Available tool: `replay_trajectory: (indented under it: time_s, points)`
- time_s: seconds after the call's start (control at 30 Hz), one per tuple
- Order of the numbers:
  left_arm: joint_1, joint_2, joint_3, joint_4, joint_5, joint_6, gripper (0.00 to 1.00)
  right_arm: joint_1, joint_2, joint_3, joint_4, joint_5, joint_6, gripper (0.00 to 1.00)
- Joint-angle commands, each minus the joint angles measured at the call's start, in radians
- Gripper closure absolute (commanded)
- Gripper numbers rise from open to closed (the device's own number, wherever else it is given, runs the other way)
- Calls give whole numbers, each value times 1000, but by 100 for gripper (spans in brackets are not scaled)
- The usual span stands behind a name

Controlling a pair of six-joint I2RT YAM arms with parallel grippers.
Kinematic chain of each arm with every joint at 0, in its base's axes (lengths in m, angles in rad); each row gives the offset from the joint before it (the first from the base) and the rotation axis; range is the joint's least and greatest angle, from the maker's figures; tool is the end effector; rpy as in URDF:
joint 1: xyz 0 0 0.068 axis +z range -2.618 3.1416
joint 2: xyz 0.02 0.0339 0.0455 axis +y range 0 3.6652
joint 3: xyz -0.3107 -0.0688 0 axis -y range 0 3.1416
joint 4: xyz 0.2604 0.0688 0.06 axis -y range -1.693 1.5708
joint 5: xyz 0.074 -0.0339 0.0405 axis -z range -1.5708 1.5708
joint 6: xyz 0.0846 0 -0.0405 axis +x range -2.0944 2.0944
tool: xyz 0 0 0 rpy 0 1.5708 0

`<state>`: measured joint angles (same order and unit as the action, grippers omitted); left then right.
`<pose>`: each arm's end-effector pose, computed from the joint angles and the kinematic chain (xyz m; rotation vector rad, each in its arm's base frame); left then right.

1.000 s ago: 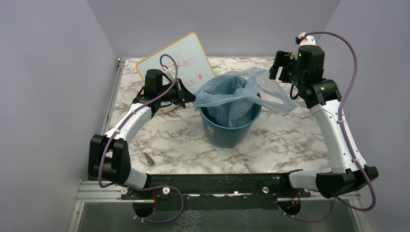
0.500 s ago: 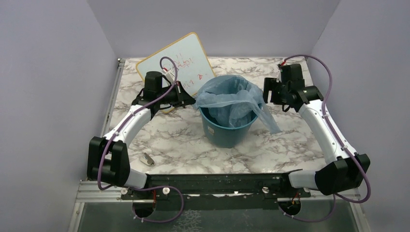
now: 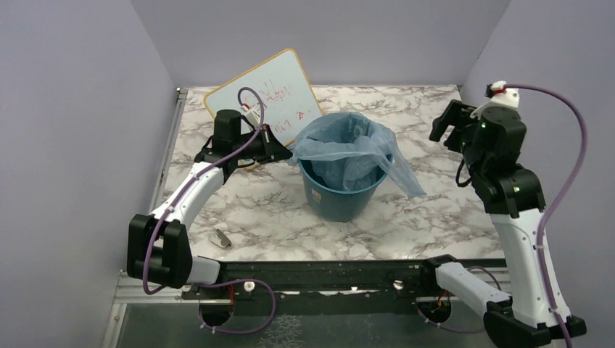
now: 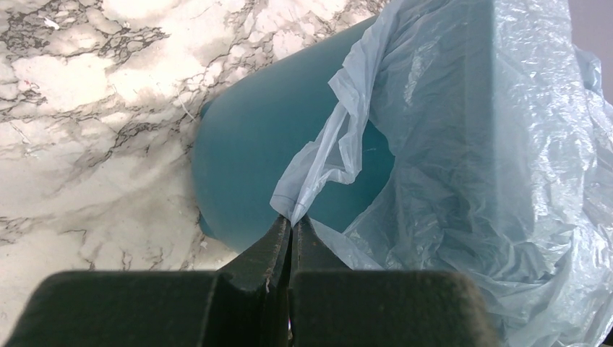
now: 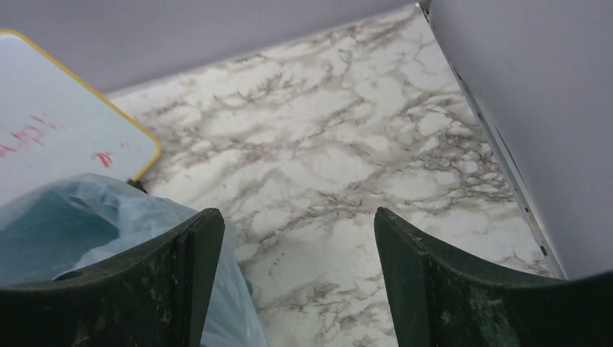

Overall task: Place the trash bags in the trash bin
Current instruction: Place the trash bag in the trash bin.

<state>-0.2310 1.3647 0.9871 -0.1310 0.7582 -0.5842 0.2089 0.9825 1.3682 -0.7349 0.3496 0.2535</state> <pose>0.3166 -0.1342 0.3114 0.1159 2.1747 -1.2693 0.2119 0.0153 0.4730 0.2749 1.8781 -0.0216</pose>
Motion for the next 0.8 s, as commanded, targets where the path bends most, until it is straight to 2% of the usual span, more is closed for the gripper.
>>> replay_trajectory:
  time_s: [0.0,0.13,0.2,0.27,0.3,0.37,0.4,0.5,0.6,0.77]
  points:
    - [4,-36,-18,1,6,8,100,-5,-58,42,-65,-158,94,21]
    - [4,-48,-27,13,12,1,100,-4,-232,-91,9,-662,-49,29]
    - [4,-52,-37,24,11,-3,100,-5,-290,-167,63,-807,-65,29]
    - [3,-53,-44,26,11,-9,100,-5,-278,-201,52,-924,-91,30]
    - [4,-54,-48,27,14,-10,100,-5,-252,-202,29,-938,-100,29]
    - [4,-59,-51,14,17,2,100,-5,-202,-184,-18,-909,-134,20]
    - [4,-63,-50,0,13,12,100,-5,-181,-169,-33,-898,-163,19]
    - [4,-73,-57,-9,9,16,100,-5,-161,-146,-27,-951,-288,27]
    - [4,-73,-58,-4,9,11,100,-5,-143,-146,15,-1028,-333,34]
    - [4,-77,-60,-6,13,12,100,-5,-81,-100,22,-1030,-429,38]
